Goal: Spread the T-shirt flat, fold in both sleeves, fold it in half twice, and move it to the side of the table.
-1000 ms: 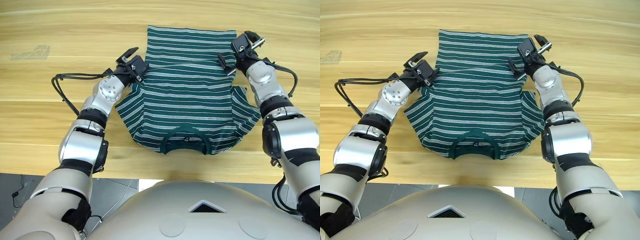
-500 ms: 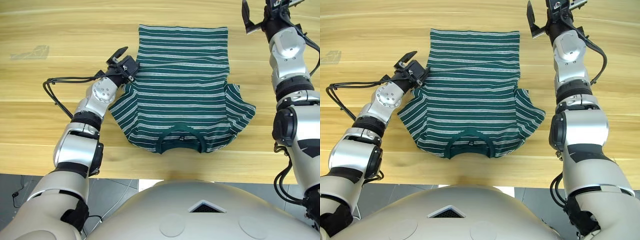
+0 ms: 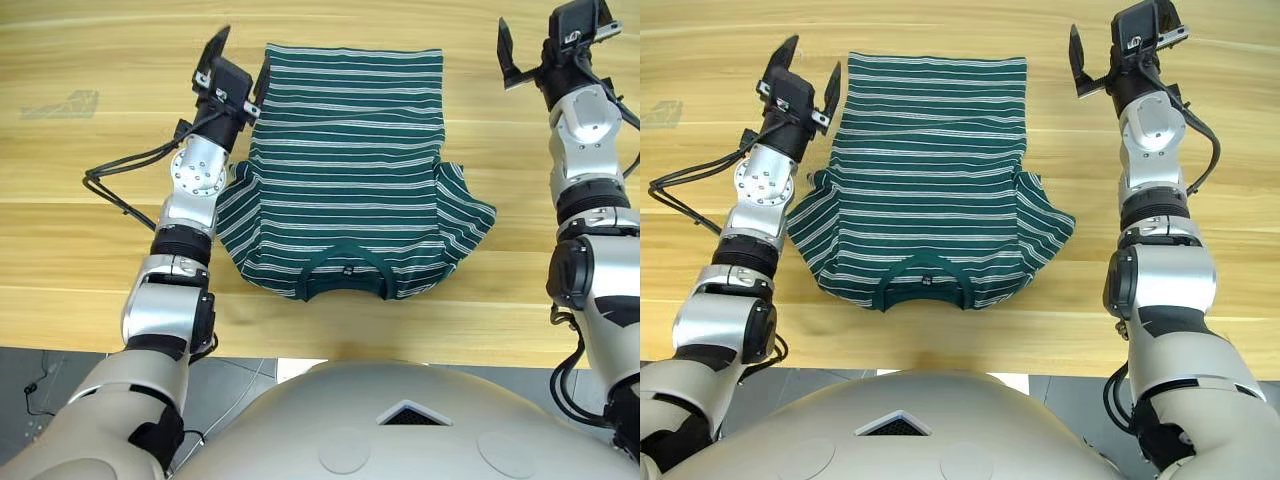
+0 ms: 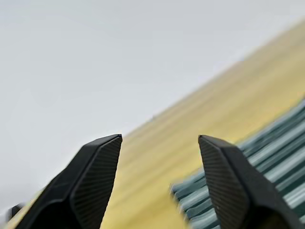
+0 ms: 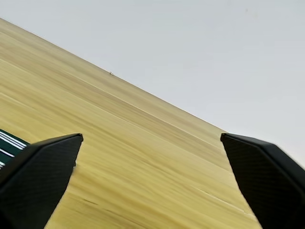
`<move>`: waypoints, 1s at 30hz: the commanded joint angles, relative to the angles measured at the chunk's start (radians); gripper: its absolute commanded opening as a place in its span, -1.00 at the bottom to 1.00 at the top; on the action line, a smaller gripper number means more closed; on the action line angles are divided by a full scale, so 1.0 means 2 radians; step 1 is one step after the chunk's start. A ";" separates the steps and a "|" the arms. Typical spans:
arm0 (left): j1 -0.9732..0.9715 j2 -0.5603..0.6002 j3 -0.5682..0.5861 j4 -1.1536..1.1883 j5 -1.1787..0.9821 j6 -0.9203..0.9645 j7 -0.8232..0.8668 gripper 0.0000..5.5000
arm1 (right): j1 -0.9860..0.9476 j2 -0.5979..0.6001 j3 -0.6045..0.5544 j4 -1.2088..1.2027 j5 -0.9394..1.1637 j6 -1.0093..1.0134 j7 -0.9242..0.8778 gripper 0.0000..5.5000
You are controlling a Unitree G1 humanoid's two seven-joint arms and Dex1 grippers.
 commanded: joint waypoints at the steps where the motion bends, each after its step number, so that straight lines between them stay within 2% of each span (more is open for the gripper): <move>1: 0.037 0.005 0.036 -0.128 -0.024 0.076 0.008 0.08 | 0.015 0.001 -0.006 -0.016 0.012 -0.001 0.011 0.95; 5: 0.147 0.000 0.134 -0.407 -0.120 0.240 0.058 0.08 | 0.052 -0.007 -0.034 -0.089 0.051 -0.005 0.026 0.95; 8: 0.300 -0.033 0.149 -0.622 -0.224 0.304 0.082 0.08 | 0.100 -0.012 -0.051 -0.182 0.078 0.010 0.035 0.95; 10: 0.382 -0.049 0.141 -0.680 -0.264 0.325 0.088 0.08 | 0.126 -0.014 -0.060 -0.241 0.092 0.025 0.035 0.95; 15: 0.536 -0.091 0.132 -0.710 -0.331 0.371 0.086 0.08 | 0.184 -0.001 -0.075 -0.379 0.108 0.070 0.012 0.95; 20: 0.603 -0.126 0.114 -0.717 -0.408 0.401 0.072 0.08 | 0.203 0.000 -0.078 -0.452 0.108 0.121 -0.002 0.95; 24: 0.619 -0.133 0.108 -0.688 -0.416 0.415 0.061 0.08 | 0.207 -0.001 -0.079 -0.477 0.108 0.141 -0.004 0.95; 30: 0.568 -0.125 0.108 -0.596 -0.359 0.430 0.059 0.08 | 0.213 0.004 -0.076 -0.486 0.102 0.148 -0.006 0.95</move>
